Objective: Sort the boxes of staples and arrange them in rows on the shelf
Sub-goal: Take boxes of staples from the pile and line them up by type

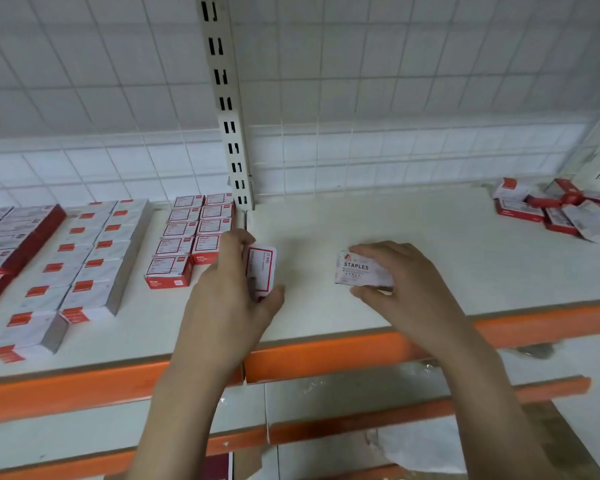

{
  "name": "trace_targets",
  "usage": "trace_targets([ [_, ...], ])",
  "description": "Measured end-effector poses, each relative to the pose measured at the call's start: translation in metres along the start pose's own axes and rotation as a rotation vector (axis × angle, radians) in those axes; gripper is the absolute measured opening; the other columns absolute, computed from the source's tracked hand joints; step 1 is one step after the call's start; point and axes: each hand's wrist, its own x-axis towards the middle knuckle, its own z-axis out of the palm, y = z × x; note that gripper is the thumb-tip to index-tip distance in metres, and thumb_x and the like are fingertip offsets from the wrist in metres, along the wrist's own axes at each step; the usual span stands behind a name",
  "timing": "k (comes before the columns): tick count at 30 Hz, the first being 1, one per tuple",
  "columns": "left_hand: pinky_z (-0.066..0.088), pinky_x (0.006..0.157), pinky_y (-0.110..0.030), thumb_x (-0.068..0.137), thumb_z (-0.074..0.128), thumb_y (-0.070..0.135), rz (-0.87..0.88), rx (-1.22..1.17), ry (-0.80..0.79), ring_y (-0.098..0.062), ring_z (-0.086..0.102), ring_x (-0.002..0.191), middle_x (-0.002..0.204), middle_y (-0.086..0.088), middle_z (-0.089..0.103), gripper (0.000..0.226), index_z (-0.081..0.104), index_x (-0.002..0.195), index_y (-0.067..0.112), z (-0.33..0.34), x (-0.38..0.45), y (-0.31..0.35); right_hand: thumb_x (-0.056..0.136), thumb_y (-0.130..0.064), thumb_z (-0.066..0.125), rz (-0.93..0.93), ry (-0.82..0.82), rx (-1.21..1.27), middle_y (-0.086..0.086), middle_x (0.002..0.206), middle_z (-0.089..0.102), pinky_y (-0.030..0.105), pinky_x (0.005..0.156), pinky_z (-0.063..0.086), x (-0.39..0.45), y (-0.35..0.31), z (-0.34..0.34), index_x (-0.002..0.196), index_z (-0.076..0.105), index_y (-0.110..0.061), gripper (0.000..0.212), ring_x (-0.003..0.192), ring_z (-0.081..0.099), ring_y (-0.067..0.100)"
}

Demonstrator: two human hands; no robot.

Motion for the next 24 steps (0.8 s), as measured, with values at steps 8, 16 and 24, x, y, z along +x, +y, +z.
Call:
trace_targets([
  [8,0.031,0.080,0.001,0.075,0.075,0.015,-0.102,-0.186,0.019,-0.012,0.047,0.107,0.122,0.004,0.047,0.070,0.032,0.131,0.014,0.003,-0.016,-0.009,0.076,-0.018,0.073,-0.030,-0.062,0.060,-0.013,0.109,0.060,0.025,0.086,0.036,-0.004,-0.002,0.015,0.119,0.059,-0.025,0.046,0.100,0.044,0.007],
  [16,0.040,0.068,-0.004,0.077,0.064,-0.010,-0.115,-0.302,0.035,0.000,0.051,0.083,0.102,0.008,0.046,0.068,0.020,0.116,0.025,-0.008,-0.020,-0.029,0.077,-0.019,0.072,-0.084,-0.103,0.037,-0.013,0.111,0.059,0.028,0.089,0.037,0.013,-0.023,0.030,0.121,0.058,-0.024,0.046,0.102,0.043,0.007],
  [24,0.040,0.079,-0.010,0.065,0.082,0.021,-0.094,-0.142,0.293,-0.008,0.050,0.095,0.108,0.002,0.044,0.068,0.032,0.111,0.025,-0.047,-0.009,-0.074,0.079,-0.020,0.071,-0.088,-0.106,0.006,-0.009,0.116,0.058,0.030,0.093,0.037,0.034,-0.069,0.059,0.124,0.055,-0.023,0.048,0.107,0.046,0.014],
])
